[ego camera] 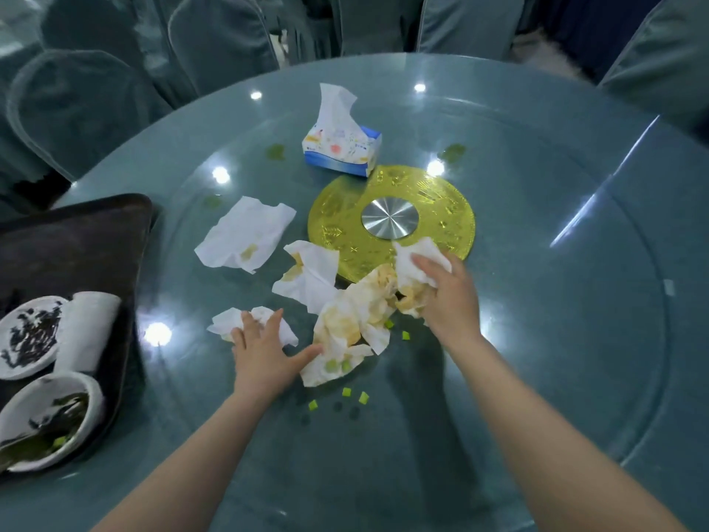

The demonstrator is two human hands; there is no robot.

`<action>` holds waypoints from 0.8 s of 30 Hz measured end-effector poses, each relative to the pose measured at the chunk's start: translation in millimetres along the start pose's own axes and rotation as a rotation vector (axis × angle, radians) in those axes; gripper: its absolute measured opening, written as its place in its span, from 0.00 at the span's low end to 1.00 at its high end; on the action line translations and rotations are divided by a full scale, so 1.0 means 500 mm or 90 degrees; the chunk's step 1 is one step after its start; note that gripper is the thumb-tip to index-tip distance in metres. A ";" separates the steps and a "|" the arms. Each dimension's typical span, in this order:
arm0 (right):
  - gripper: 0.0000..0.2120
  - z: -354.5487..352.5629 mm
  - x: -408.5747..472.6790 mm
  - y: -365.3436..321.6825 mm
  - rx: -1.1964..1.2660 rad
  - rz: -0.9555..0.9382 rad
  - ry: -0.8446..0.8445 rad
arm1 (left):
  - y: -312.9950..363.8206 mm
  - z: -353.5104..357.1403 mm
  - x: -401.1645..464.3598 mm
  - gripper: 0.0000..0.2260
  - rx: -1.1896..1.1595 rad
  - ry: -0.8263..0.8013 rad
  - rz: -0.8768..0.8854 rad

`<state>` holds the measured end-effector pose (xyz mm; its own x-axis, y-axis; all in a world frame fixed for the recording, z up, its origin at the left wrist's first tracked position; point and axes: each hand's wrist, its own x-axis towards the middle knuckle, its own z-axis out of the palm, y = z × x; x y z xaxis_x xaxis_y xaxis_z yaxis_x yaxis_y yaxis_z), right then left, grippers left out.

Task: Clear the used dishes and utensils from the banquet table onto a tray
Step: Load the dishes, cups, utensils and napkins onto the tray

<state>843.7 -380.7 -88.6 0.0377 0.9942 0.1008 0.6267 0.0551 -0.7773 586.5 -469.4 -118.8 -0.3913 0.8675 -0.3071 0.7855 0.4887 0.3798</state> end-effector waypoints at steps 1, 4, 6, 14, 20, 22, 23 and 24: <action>0.25 0.014 0.002 -0.019 -0.010 -0.031 -0.038 | -0.005 0.002 -0.004 0.36 -0.018 0.038 0.010; 0.22 0.075 -0.011 -0.061 -0.135 -0.122 -0.228 | -0.021 -0.002 -0.018 0.17 -0.060 0.136 0.051; 0.33 0.117 -0.033 -0.063 -0.256 -0.124 -0.364 | -0.034 -0.014 -0.024 0.09 -0.080 0.159 0.067; 0.24 0.141 -0.077 -0.024 -0.269 -0.100 -0.340 | -0.068 -0.079 -0.053 0.06 -0.156 0.164 0.077; 0.25 0.114 -0.105 -0.026 -0.265 -0.072 -0.288 | -0.055 -0.115 -0.053 0.10 -0.170 0.154 0.157; 0.23 0.098 -0.112 -0.029 -0.254 -0.056 -0.280 | -0.051 -0.126 -0.050 0.11 -0.182 0.149 0.195; 0.23 0.089 -0.115 -0.030 -0.251 -0.052 -0.280 | -0.049 -0.130 -0.047 0.11 -0.191 0.145 0.212; 0.22 0.078 -0.118 -0.031 -0.250 -0.050 -0.280 | -0.047 -0.133 -0.042 0.11 -0.199 0.142 0.224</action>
<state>801.4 -436.7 -106.5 -0.2935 0.9382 -0.1832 0.8589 0.1747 -0.4814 544.4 -493.2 -63.4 -0.2492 0.9662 0.0658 0.7201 0.1394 0.6798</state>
